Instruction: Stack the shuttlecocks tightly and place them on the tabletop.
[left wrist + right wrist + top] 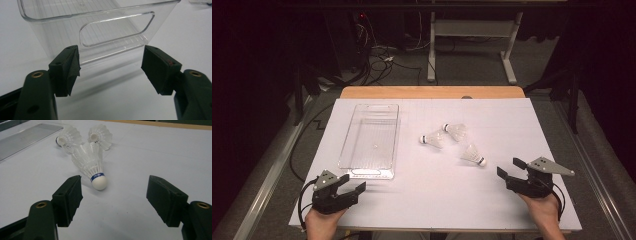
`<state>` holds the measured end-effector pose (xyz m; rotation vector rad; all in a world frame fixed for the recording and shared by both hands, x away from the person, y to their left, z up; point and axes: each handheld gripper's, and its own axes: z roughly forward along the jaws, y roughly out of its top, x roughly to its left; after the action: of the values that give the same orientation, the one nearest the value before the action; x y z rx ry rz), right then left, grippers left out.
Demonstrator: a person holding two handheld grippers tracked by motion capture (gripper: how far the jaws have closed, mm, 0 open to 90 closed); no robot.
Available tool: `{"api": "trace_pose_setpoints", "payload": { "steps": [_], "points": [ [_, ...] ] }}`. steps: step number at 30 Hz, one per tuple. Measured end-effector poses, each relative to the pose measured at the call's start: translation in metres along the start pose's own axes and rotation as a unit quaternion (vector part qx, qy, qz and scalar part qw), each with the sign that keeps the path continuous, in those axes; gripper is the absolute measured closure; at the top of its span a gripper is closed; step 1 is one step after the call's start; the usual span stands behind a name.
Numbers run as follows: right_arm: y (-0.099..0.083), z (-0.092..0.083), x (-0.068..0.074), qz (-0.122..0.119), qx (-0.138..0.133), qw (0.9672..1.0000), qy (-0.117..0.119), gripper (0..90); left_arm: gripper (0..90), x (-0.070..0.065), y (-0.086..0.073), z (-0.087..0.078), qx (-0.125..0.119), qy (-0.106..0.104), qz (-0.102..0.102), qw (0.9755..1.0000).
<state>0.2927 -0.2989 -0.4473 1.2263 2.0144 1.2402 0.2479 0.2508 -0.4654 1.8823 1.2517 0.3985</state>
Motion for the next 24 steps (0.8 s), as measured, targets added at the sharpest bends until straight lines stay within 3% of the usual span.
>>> {"api": "trace_pose_setpoints", "payload": {
  "steps": [24],
  "points": [
    [0.015, 0.021, 0.016, -0.008, 0.002, 0.9998, 0.02, 28.8, 31.7, 0.0, 0.0, 0.001, 0.006, 0.0, 0.003, 1.0]
  ]
}}
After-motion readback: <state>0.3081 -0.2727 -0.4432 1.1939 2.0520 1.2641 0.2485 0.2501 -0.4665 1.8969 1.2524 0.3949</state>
